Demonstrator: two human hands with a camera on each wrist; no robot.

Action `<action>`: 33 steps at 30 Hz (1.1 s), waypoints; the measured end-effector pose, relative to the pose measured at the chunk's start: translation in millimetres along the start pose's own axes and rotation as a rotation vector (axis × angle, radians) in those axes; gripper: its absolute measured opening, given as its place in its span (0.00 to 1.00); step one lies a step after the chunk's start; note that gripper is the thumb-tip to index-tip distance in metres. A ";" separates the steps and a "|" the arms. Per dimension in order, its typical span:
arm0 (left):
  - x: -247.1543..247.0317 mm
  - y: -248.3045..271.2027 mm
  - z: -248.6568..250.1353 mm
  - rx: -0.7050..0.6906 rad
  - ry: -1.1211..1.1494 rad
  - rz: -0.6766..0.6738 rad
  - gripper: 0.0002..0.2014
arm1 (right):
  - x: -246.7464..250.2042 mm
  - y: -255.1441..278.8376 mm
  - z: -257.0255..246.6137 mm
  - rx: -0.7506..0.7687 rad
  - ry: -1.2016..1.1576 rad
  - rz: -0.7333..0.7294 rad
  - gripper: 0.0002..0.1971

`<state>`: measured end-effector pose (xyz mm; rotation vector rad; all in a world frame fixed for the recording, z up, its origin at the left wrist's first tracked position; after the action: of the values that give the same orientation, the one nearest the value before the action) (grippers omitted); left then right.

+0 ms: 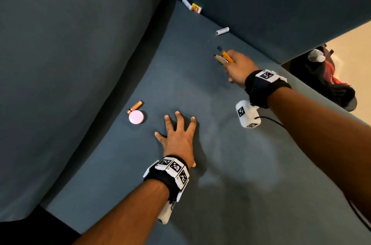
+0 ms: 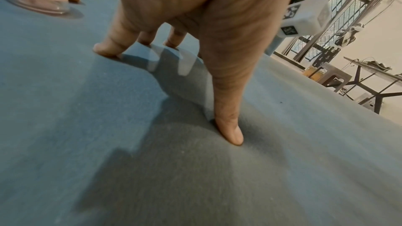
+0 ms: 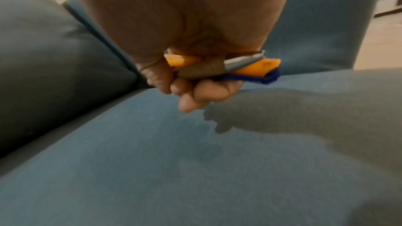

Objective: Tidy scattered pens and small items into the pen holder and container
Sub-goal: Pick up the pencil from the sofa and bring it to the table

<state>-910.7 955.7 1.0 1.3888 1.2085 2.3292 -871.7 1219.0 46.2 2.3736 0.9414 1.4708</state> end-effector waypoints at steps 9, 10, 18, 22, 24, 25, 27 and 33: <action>-3.5 7.4 -4.6 -0.039 0.038 0.094 0.67 | -94.7 79.1 27.6 0.086 0.214 -0.087 0.06; -4.3 10.8 -7.1 -0.043 0.040 0.122 0.66 | -104.1 98.5 31.8 0.095 0.196 -0.091 0.05; -48.8 75.5 -28.9 -0.019 0.138 0.437 0.35 | -148.2 227.8 72.5 0.266 0.148 -0.118 0.08; -99.1 124.9 -28.1 0.050 0.180 0.479 0.30 | -157.1 269.8 101.6 0.216 0.093 -0.097 0.04; -130.0 154.3 -20.5 0.073 0.201 0.516 0.29 | -163.6 294.8 114.1 0.184 0.020 -0.124 0.05; -147.6 170.0 -13.8 0.084 0.216 0.532 0.29 | -168.6 310.7 123.1 0.166 -0.045 -0.153 0.06; -177.1 194.1 -3.7 0.113 0.272 0.573 0.28 | -181.0 342.2 138.7 0.104 -0.206 -0.242 0.07; -282.7 281.4 19.6 0.240 1.177 0.593 0.19 | -240.6 481.2 178.1 0.282 -0.081 -0.536 0.13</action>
<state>-670.9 636.9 20.4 0.2648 1.4297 3.7363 -593.2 726.8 9.6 2.0803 1.6899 1.0839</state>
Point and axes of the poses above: each hand's wrist, its own y-axis away from the middle knuckle, its own x-axis out of the back of the hand, z = x × y, the point moved 8 cm from there along -y, towards the middle knuckle
